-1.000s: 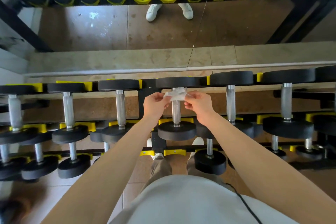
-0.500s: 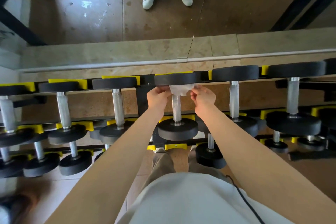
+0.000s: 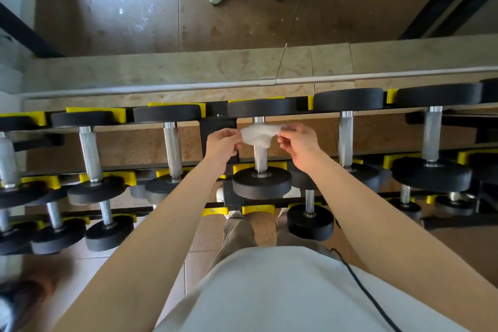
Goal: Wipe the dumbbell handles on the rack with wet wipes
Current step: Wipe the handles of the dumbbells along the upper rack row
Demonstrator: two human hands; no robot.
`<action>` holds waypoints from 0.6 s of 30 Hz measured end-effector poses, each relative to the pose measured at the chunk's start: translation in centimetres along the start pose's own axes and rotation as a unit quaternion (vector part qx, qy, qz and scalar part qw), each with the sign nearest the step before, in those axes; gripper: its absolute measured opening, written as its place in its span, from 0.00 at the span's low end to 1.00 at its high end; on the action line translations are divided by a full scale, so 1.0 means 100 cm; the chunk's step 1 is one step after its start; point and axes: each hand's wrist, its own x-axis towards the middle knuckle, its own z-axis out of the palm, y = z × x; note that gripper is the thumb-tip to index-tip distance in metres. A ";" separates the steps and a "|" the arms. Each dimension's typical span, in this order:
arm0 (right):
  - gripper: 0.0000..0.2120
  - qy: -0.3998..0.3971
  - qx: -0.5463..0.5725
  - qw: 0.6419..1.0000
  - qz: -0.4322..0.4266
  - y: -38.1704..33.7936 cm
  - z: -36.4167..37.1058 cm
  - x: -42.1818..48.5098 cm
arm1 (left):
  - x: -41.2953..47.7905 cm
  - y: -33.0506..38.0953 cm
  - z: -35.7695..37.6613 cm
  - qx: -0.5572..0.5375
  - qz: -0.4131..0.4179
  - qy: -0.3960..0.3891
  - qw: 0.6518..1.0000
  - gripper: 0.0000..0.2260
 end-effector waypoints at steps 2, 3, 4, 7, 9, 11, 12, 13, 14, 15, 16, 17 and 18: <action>0.07 -0.052 -0.058 0.997 -0.013 0.005 0.004 -0.007 | 0.000 -0.012 -0.009 0.032 -0.036 0.037 0.998 0.06; 0.07 -0.066 -0.070 0.995 -0.015 0.006 0.004 -0.010 | -0.001 -0.016 -0.013 0.048 -0.040 0.044 0.997 0.06; 0.07 -0.071 -0.069 0.995 -0.014 0.008 0.001 -0.012 | -0.003 -0.019 -0.014 0.064 -0.034 0.041 0.997 0.06; 0.07 -0.032 -0.054 0.998 -0.003 0.012 -0.018 -0.010 | -0.012 -0.018 -0.008 0.140 0.005 -0.032 0.990 0.03; 0.07 -0.004 -0.095 0.995 -0.009 0.019 -0.029 -0.009 | -0.014 -0.016 -0.001 0.178 0.005 -0.074 0.981 0.01; 0.07 -0.008 -0.173 0.984 -0.034 0.026 -0.030 -0.011 | -0.010 -0.019 -0.002 0.218 -0.010 -0.065 0.974 0.04; 0.06 -0.025 -0.220 0.974 -0.054 0.030 -0.026 -0.013 | -0.006 -0.021 -0.007 0.247 -0.015 -0.049 0.968 0.05; 0.06 -0.049 -0.267 0.960 -0.071 0.033 -0.021 -0.016 | -0.003 -0.024 -0.013 0.283 -0.016 -0.036 0.958 0.06; 0.05 -0.072 -0.308 0.945 -0.083 0.037 -0.015 -0.019 | -0.002 -0.027 -0.019 0.326 -0.015 -0.026 0.945 0.07; 0.05 -0.088 -0.337 0.933 -0.090 0.040 -0.010 -0.021 | -0.001 -0.030 -0.023 0.375 -0.011 -0.023 0.927 0.08; 0.05 -0.093 -0.357 0.925 -0.095 0.041 -0.008 -0.022 | -0.002 -0.032 -0.024 0.415 -0.004 -0.025 0.910 0.08; 0.04 -0.091 -0.375 0.917 -0.100 0.041 -0.009 -0.021 | -0.003 -0.033 -0.023 0.440 0.007 -0.032 0.898 0.09; 0.04 -0.083 -0.399 0.907 -0.105 0.040 -0.013 -0.020 | -0.006 -0.033 -0.020 0.444 0.020 -0.047 0.894 0.08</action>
